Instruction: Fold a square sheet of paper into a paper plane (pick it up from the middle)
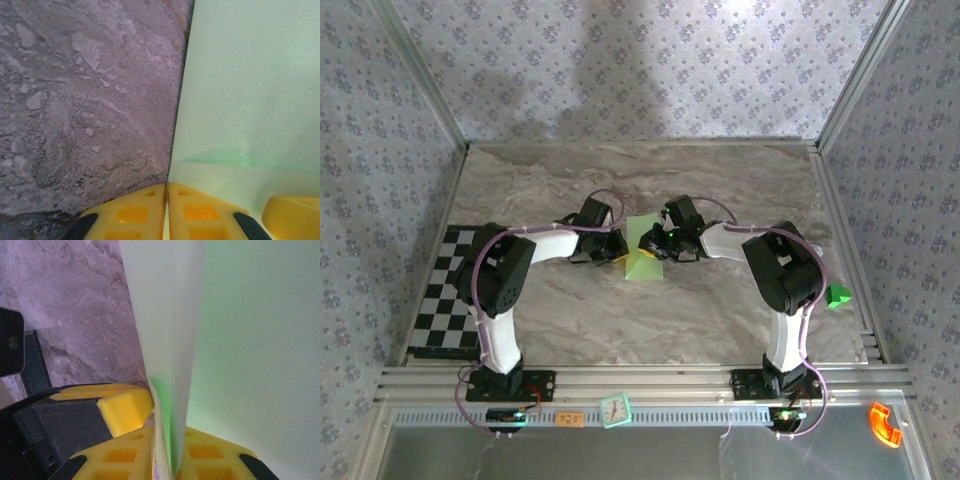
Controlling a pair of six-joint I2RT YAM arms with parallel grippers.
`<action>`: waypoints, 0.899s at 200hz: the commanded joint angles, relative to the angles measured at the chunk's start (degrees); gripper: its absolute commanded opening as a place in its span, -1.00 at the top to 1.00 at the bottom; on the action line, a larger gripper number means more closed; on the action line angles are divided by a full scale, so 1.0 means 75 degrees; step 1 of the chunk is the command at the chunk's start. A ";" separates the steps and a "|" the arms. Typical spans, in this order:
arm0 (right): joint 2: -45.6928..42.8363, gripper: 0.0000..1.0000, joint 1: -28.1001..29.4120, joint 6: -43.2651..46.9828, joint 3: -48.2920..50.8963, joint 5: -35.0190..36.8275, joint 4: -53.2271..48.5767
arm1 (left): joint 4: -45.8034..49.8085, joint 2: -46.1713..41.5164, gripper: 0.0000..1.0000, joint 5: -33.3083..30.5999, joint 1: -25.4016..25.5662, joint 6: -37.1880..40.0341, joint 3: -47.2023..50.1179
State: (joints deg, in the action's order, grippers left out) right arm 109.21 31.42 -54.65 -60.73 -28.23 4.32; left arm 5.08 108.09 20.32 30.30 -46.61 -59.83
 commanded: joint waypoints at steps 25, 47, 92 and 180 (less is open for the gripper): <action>0.0114 0.85 0.0034 0.0378 0.0003 -0.0058 0.0123 | 0.0373 -0.0250 0.69 -0.0029 0.0002 0.0060 0.0115; -0.0132 0.94 -0.0049 0.0926 -0.0093 0.0124 -0.0029 | 0.0653 -0.0748 0.53 -0.0210 -0.0129 0.0254 0.0061; -0.1154 0.96 -0.0426 0.2352 -0.0066 -0.0489 0.0363 | 0.0216 -0.2362 0.05 -0.0155 -0.0561 0.0337 0.0560; -0.2186 0.94 -0.0854 0.1870 0.0046 -0.2313 0.1545 | -0.2377 -0.3428 -1.00 0.1870 -0.0737 -0.0778 0.1249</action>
State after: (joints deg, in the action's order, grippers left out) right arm 94.24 24.88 -38.59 -60.64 -40.38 12.34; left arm -4.32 83.24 28.51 24.99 -48.95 -51.81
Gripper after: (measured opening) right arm 0.056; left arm 0.976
